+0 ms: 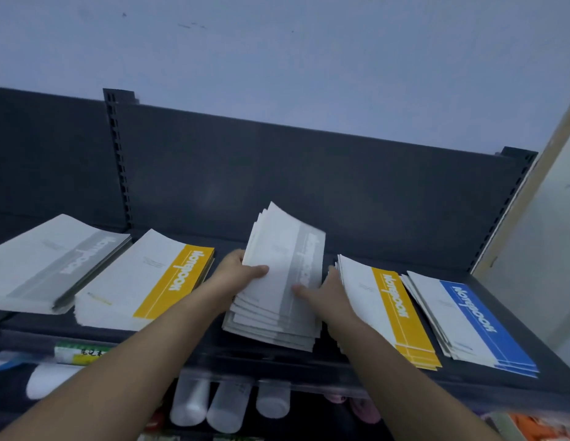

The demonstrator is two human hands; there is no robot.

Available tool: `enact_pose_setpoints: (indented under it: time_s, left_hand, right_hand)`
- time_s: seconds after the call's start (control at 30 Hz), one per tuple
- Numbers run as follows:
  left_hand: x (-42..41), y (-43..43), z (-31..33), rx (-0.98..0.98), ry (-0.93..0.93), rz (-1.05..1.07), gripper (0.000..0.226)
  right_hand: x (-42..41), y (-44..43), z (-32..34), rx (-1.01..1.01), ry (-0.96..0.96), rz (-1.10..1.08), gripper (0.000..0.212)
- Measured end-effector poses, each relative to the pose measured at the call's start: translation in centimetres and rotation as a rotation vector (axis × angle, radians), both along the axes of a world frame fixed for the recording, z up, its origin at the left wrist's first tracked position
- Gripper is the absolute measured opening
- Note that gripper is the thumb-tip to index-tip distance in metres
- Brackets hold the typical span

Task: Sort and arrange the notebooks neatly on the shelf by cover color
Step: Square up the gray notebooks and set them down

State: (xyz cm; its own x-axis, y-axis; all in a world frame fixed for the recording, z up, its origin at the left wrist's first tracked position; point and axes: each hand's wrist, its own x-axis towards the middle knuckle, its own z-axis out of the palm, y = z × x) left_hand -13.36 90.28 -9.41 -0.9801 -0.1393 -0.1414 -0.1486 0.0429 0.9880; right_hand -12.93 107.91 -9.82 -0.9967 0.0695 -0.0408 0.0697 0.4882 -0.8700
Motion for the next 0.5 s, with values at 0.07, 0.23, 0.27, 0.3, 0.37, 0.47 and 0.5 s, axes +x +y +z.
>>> enact_pose_setpoints:
  time_s: [0.07, 0.23, 0.27, 0.3, 0.37, 0.47, 0.5]
  left_hand:
    - [0.6, 0.0, 0.6, 0.078, 0.156, -0.021, 0.032]
    - [1.3, -0.5, 2.2, 0.148, 0.338, -0.153, 0.048]
    - [1.4, -0.6, 2.3, 0.139, 0.343, -0.169, 0.054]
    - [1.5, -0.7, 2.4, 0.135, 0.346, -0.17, 0.062]
    - [1.5, -0.9, 2.3, 0.131, 0.363, -0.138, 0.074]
    - [1.6, -0.8, 2.0, 0.166, 0.383, -0.108, 0.084]
    - [1.6, -0.8, 2.1, 0.175, 0.387, -0.101, 0.085]
  right_hand:
    - [-0.2, -0.1, 0.8, -0.249, 0.028, -0.002, 0.069]
    - [-0.1, -0.3, 2.4, -0.422, 0.162, -0.015, 0.057]
    - [0.0, -0.4, 2.3, -0.416, 0.175, -0.012, 0.056]
    - [0.3, -0.5, 2.3, -0.421, 0.182, 0.0, 0.055]
    - [0.8, -0.9, 2.3, -0.464, 0.187, 0.021, 0.054]
    - [1.1, -1.4, 2.3, -0.531, 0.197, 0.034, 0.05]
    - [1.2, -1.5, 2.4, -0.534, 0.209, 0.032, 0.052]
